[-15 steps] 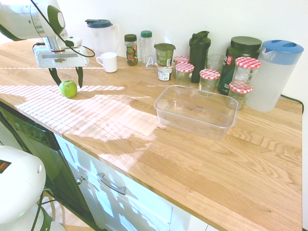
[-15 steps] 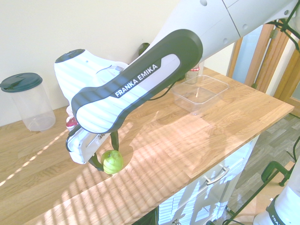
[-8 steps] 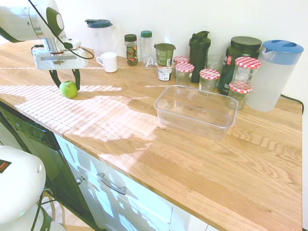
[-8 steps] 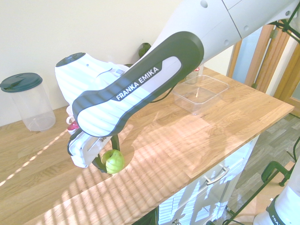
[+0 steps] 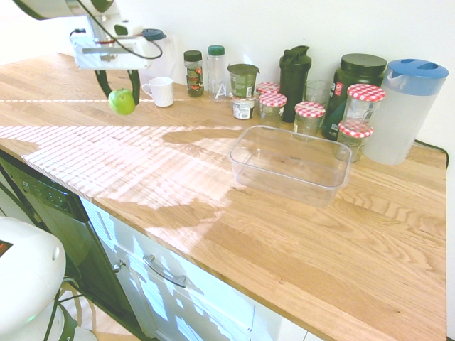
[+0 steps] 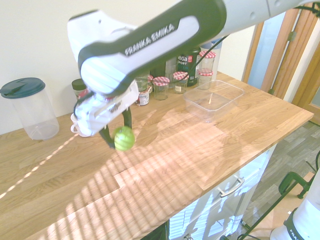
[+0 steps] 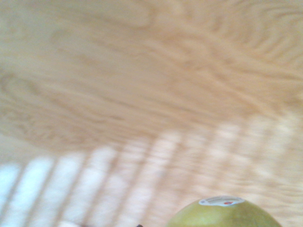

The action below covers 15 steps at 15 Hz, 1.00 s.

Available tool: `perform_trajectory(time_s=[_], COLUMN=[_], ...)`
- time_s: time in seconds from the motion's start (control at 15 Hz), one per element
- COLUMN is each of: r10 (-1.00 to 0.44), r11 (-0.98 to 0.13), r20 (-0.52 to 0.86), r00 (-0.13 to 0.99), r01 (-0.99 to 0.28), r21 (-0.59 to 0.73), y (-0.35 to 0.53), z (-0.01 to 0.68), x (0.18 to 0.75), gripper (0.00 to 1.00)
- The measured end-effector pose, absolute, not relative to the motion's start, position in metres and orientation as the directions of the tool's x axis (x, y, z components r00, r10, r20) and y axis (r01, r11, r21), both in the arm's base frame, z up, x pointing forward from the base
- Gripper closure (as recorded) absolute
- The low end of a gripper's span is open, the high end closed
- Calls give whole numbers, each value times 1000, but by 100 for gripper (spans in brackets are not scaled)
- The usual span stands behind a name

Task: Put the apple into the container

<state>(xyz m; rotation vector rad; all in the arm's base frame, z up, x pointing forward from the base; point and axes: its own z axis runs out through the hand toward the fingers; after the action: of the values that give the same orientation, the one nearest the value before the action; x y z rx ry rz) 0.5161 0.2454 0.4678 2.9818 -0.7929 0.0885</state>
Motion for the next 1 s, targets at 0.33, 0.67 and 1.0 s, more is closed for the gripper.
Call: perform_trajectory(time_s=[0.33,0.67,1.0], r10=[-674,-777,-813], r11=[-737,-627,-579], r20=[90,62,82], r00=[733,626,576], r01=[-676,-779,-815], r21=[-15,5,-14], y=[58,-109,-159], z=[513,468,405], x=[551,524,506], gripper=[100,100,0])
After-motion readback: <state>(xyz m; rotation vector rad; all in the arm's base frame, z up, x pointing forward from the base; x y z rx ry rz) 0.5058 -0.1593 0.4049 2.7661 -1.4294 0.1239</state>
